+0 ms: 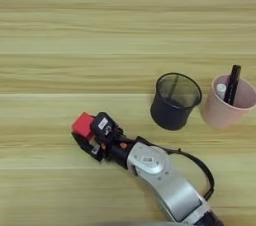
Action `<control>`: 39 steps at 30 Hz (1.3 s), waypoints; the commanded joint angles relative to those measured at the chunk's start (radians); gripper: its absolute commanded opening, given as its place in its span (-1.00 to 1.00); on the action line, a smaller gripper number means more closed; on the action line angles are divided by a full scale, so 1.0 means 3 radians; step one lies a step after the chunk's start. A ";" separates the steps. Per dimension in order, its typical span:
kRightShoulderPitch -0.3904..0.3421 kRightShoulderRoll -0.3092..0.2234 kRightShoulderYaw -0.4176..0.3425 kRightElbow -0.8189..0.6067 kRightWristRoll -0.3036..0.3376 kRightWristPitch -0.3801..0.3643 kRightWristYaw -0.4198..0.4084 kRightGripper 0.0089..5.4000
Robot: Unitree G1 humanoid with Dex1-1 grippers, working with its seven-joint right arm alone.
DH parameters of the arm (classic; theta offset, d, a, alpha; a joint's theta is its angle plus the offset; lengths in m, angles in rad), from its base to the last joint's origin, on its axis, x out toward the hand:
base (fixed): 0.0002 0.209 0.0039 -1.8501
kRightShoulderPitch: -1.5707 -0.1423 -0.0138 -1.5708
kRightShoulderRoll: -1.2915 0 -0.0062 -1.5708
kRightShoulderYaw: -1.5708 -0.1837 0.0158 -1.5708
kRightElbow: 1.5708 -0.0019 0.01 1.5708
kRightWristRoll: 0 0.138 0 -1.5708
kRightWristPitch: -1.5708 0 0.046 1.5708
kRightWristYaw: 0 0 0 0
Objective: Move the objects on the table
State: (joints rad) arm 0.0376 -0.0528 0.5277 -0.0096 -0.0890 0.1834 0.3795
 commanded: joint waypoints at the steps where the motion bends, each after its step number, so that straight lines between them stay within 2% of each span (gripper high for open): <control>1: -0.0059 0.0065 -0.0122 -0.0174 -0.0029 -0.0089 -0.0164 -0.13; 8: 0.0042 0.0058 -0.0228 -0.0184 -0.0144 -0.0226 -0.0446 -0.13; 13: 0.0135 0.0081 -0.0340 -0.0193 -0.0307 -0.0366 -0.0767 -0.13; 20: 0.0133 0.0136 -0.0552 -0.0053 -0.0390 -0.0360 -0.1102 -0.13; 32: 0.0146 0.0334 -0.0746 0.0132 -0.0099 -0.0209 -0.1050 -0.13; 39: 0.0398 0.0409 -0.0654 -0.0194 -0.0003 -0.0057 -0.1043 -0.13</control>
State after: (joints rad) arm 0.1389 0.0430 0.3174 -0.0234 -0.1079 0.1411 0.0604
